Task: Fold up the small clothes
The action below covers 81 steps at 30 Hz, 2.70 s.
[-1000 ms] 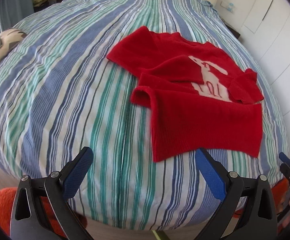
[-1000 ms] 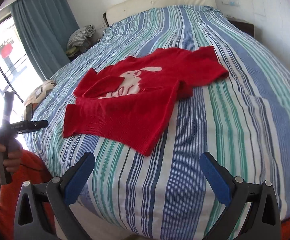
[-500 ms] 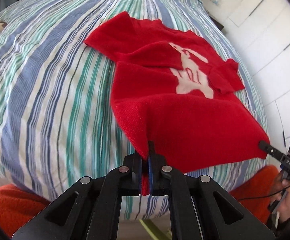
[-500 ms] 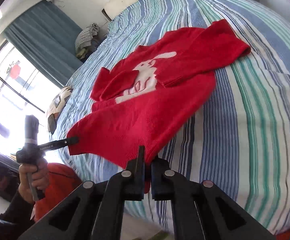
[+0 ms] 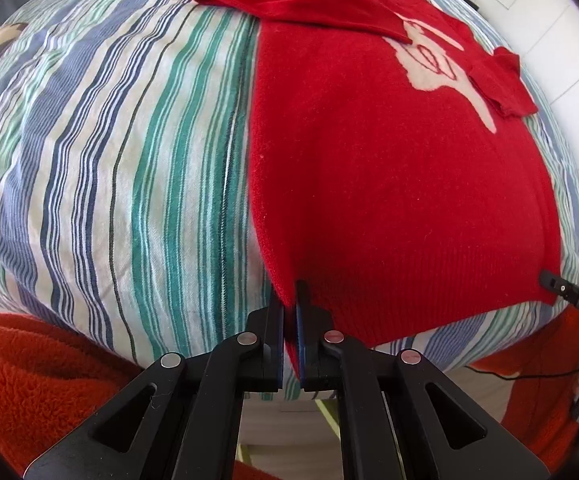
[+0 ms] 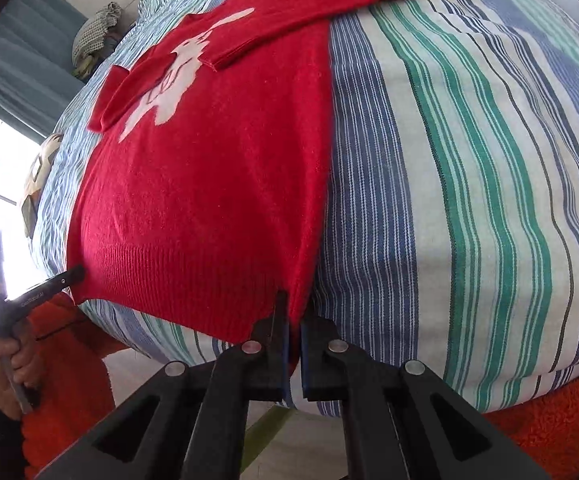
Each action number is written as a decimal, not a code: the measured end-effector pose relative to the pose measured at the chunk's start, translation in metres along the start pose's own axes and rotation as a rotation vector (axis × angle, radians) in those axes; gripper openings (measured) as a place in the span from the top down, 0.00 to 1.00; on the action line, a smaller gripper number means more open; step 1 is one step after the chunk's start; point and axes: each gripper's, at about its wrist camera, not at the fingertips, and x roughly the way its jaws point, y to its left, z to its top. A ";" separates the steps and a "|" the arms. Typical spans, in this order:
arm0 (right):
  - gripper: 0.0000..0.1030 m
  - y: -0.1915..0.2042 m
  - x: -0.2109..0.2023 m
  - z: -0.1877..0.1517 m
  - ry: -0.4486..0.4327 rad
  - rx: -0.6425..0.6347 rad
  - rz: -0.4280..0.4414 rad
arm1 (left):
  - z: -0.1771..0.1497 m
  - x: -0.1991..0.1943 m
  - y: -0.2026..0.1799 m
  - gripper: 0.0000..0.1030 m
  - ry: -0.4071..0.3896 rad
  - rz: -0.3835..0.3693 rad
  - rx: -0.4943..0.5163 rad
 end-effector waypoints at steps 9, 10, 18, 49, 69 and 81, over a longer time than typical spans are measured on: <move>0.97 -0.003 0.006 -0.005 -0.022 0.001 -0.002 | 0.000 0.011 -0.017 0.97 -0.016 0.087 0.060; 0.97 -0.002 0.006 -0.005 -0.025 0.000 -0.003 | 0.000 0.011 -0.017 0.97 -0.017 0.087 0.059; 0.97 -0.002 0.004 -0.007 -0.039 -0.001 -0.008 | 0.002 0.012 -0.016 0.95 -0.030 0.092 0.060; 0.52 0.116 0.012 0.131 -0.212 -0.706 -0.152 | -0.011 -0.060 0.044 0.33 -0.263 0.192 -0.240; 0.94 -0.281 -0.164 0.138 -0.538 0.446 -0.083 | -0.006 -0.047 0.026 0.33 -0.235 0.241 -0.173; 0.58 -0.330 -0.115 0.100 -0.605 0.788 0.244 | -0.008 -0.045 0.030 0.33 -0.223 0.265 -0.196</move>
